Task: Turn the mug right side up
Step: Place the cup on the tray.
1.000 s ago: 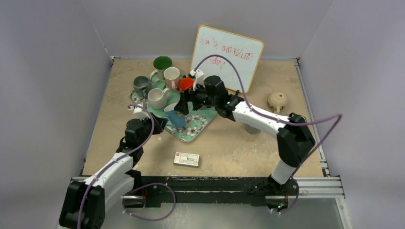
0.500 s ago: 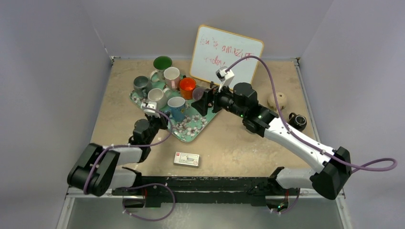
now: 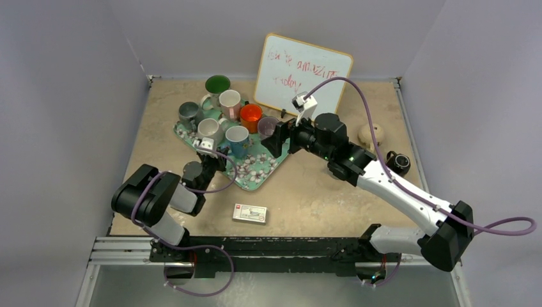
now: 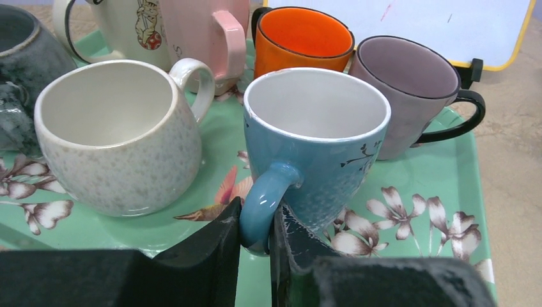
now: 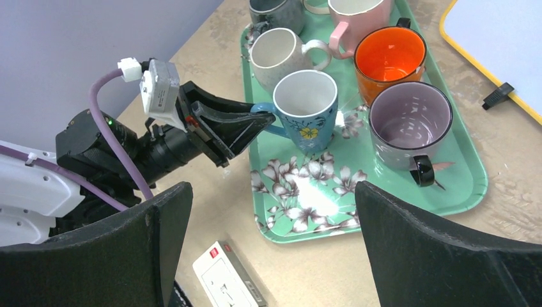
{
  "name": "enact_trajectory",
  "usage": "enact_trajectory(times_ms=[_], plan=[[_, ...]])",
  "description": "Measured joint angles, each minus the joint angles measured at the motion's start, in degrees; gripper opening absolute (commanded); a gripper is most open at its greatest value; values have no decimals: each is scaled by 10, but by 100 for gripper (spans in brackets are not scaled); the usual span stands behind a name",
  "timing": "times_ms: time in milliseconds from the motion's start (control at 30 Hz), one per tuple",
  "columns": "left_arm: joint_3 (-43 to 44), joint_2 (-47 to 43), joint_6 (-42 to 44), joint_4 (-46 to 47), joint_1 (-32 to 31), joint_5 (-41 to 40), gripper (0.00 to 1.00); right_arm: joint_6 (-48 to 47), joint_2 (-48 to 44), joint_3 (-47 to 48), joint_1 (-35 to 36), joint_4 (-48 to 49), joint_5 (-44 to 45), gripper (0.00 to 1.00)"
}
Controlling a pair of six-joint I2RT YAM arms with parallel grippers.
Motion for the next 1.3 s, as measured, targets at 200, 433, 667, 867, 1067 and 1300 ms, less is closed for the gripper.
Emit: enact_trajectory(times_ms=[200,433,667,867,1067,1300], plan=[[1,9,16,15,-1,-21,34,-2,-1,-4,0,-3,0,99],[13,24,22,17,-1,-35,18,-2,-3,-6,0,-5,0,99],[24,29,21,5,-1,-49,35,-1,-7,-17,0,-6,-1,99],[34,13,13,-29,-1,-56,36,1,-8,-19,0,-6,-1,99],[48,-5,-7,-68,-1,-58,27,8,-8,-19,0,-9,-1,99],[78,-1,-16,-83,-1,-58,27,14,-8,-19,0,-15,-5,99]])
